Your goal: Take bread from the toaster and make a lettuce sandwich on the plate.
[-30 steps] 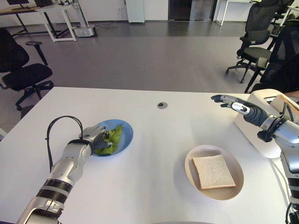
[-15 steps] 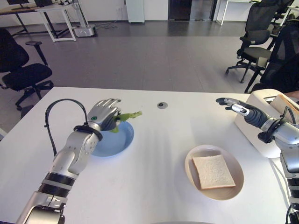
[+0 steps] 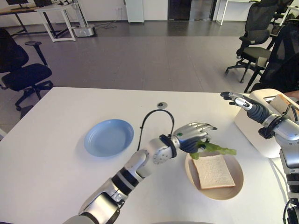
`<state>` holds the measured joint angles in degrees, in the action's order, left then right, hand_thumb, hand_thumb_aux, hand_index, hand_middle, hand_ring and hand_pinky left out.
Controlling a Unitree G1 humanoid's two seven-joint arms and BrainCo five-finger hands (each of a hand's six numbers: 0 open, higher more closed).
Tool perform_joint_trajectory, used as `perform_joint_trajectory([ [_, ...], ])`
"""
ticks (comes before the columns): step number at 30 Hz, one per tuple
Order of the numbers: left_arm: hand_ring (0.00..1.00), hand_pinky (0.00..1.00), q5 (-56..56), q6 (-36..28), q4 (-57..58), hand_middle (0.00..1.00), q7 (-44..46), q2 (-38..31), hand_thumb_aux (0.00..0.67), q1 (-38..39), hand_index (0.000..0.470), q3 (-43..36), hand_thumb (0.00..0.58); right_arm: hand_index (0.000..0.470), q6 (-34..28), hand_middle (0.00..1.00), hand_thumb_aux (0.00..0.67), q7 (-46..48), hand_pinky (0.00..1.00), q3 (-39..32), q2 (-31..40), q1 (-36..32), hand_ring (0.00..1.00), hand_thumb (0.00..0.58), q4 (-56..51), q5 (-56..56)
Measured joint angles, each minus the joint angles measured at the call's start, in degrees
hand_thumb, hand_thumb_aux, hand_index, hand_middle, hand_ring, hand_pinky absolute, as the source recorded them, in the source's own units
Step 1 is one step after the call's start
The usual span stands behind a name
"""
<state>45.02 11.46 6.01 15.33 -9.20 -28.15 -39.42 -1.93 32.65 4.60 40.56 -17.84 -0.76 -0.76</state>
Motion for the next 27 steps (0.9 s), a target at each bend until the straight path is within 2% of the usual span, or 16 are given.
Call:
perform_joint_trajectory([
  [1,0.0,0.0,0.7,0.3,1.3,0.0,0.0,0.3,0.599,0.0,0.42,-0.9,0.573,0.0,0.0,0.0,0.0,-0.1,0.0,0.0,0.0,0.1,0.0,0.0,0.2,0.0],
  [2,0.0,0.0,1.2,0.4,1.6,0.0,0.0,0.4,0.56,0.0,0.393,-1.2,0.564,0.0,0.0,0.0,0.0,-0.1,0.0,0.0,0.0,0.2,0.0,0.0,0.3,0.0],
  [3,0.0,0.0,1.5,0.5,1.8,0.0,-0.1,0.5,0.67,0.0,0.47,-1.5,0.58,0.0,0.0,0.0,0.0,-0.1,0.0,0.0,0.0,0.3,0.0,0.0,0.4,0.0],
  [7,0.0,0.0,3.4,1.3,3.3,0.0,-0.1,1.0,0.67,0.2,0.47,-4.0,0.58,0.0,0.1,0.0,0.0,-0.2,0.0,0.0,0.0,0.7,0.0,0.0,0.5,0.0],
  [8,0.0,0.0,3.5,1.4,3.5,0.0,0.0,1.0,0.604,0.2,0.424,-4.3,0.574,0.0,0.1,0.0,0.0,-0.2,0.0,0.0,-0.1,0.7,0.0,0.0,0.5,0.0],
  [9,0.0,0.0,3.5,1.4,3.7,0.0,0.1,1.0,0.439,0.3,0.308,-4.7,0.511,0.0,0.1,0.0,0.0,-0.2,0.0,0.0,-0.1,0.7,0.0,0.0,0.5,0.0],
  [10,0.0,0.0,3.6,1.4,3.8,0.0,0.2,1.0,0.326,0.3,0.229,-4.9,0.427,0.0,0.1,0.0,0.0,-0.2,0.0,0.0,-0.1,0.7,0.0,0.0,0.5,0.0],
  [11,0.0,0.0,3.6,1.4,3.8,0.0,0.3,1.0,0.349,0.3,0.245,-4.9,0.447,0.0,0.1,0.0,0.0,-0.2,0.0,0.0,-0.2,0.7,0.0,0.0,0.5,0.0],
  [12,0.0,0.0,3.5,1.4,3.8,0.0,0.4,1.0,0.313,0.5,0.219,-4.9,0.415,0.0,0.1,0.0,0.0,-0.2,0.0,0.0,-0.2,0.7,0.0,0.0,0.5,0.0],
  [13,0.0,0.0,3.5,1.4,3.8,0.0,0.5,1.0,0.213,0.7,0.149,-4.9,0.31,0.0,0.1,0.0,0.0,-0.2,0.0,-0.1,-0.2,0.7,0.0,0.0,0.5,0.0],
  [14,0.0,0.0,3.3,1.4,3.7,0.0,0.7,1.0,0.21,0.9,0.147,-4.9,0.307,0.0,0.1,0.0,0.0,-0.2,0.0,-0.1,-0.3,0.7,0.0,0.0,0.5,0.0],
  [16,0.0,0.0,3.1,1.4,3.7,0.0,1.1,1.0,0.166,1.1,0.116,-4.8,0.251,0.0,0.1,0.0,0.0,-0.2,0.0,-0.2,-0.3,0.7,0.0,0.0,0.5,0.0],
  [17,0.0,0.0,3.1,1.4,3.6,0.0,1.2,1.0,0.068,1.1,0.048,-4.8,0.112,0.0,0.1,0.0,0.0,-0.2,0.0,-0.2,-0.3,0.7,0.0,0.0,0.5,0.1],
  [18,0.0,0.0,3.1,1.4,3.5,0.0,1.2,1.0,0.029,1.1,0.02,-4.7,0.049,0.0,0.1,0.0,0.0,-0.2,0.0,-0.2,-0.3,0.7,0.0,0.0,0.5,0.1],
  [21,0.0,0.0,3.1,1.4,3.0,0.0,1.2,1.0,0.0,1.2,0.0,-4.4,0.0,0.0,0.1,0.0,0.0,-0.2,0.0,-0.3,-0.4,0.7,0.0,0.0,0.5,0.2],
  [27,0.0,0.0,1.5,1.4,1.7,0.0,1.5,1.0,0.0,1.4,0.0,-2.7,0.0,0.0,0.1,0.0,0.0,-0.2,0.0,-0.3,-0.7,0.7,0.0,0.0,0.4,0.3],
])
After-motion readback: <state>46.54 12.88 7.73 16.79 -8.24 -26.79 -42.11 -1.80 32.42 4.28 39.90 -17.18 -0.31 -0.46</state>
